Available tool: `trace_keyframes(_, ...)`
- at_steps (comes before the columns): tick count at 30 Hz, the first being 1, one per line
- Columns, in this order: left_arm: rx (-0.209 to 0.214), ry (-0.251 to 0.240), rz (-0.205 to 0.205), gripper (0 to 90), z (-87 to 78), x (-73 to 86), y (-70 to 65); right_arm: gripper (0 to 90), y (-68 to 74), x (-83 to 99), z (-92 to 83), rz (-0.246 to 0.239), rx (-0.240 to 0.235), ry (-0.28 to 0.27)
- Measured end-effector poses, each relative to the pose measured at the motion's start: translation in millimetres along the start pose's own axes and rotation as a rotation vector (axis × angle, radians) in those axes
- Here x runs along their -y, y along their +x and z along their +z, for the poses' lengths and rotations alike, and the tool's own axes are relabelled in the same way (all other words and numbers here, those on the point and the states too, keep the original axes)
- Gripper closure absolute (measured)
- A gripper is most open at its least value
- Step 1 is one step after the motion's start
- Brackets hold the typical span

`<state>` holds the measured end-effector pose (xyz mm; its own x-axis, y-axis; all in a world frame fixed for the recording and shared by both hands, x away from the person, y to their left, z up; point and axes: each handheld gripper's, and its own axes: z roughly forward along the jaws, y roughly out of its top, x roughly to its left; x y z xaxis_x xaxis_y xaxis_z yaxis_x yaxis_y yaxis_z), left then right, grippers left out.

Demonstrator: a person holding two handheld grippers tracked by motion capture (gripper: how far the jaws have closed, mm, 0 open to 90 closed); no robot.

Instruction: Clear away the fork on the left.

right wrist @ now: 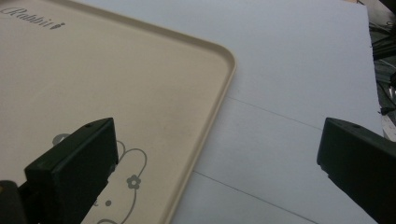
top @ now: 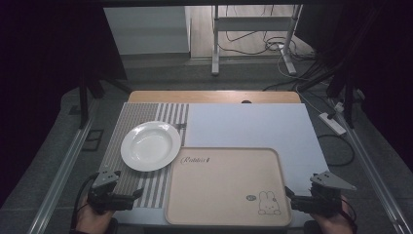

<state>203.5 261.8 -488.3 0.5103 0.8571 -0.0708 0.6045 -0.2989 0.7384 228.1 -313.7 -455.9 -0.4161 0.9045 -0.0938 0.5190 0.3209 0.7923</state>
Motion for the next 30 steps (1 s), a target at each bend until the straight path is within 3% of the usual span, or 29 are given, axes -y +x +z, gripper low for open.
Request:
trace_keyframes(7, 0.061, -0.012, -0.012, 0.3, -0.6, 0.8, 4.9, 0.0, -0.1, -0.1, 0.3, 0.001, -0.008, 0.004)
trace_keyframes(23, 0.067, -0.003, -0.009, 0.9, 0.2, 0.3, 4.8, 0.0, 1.3, -0.3, 1.3, -0.025, -0.029, 0.011)
trace_keyframes(28, 0.065, 0.01, 0.002, 0.0, 1.3, -1.2, 3.7, 0.0, 1.9, -0.5, 1.4, -0.037, -0.035, 0.014)
trace_keyframes(30, 0.076, 0.03, -0.014, 0.0, 2.3, -2.8, 4.5, 0.0, 2.9, -0.3, 1.4, -0.045, -0.036, 0.01)
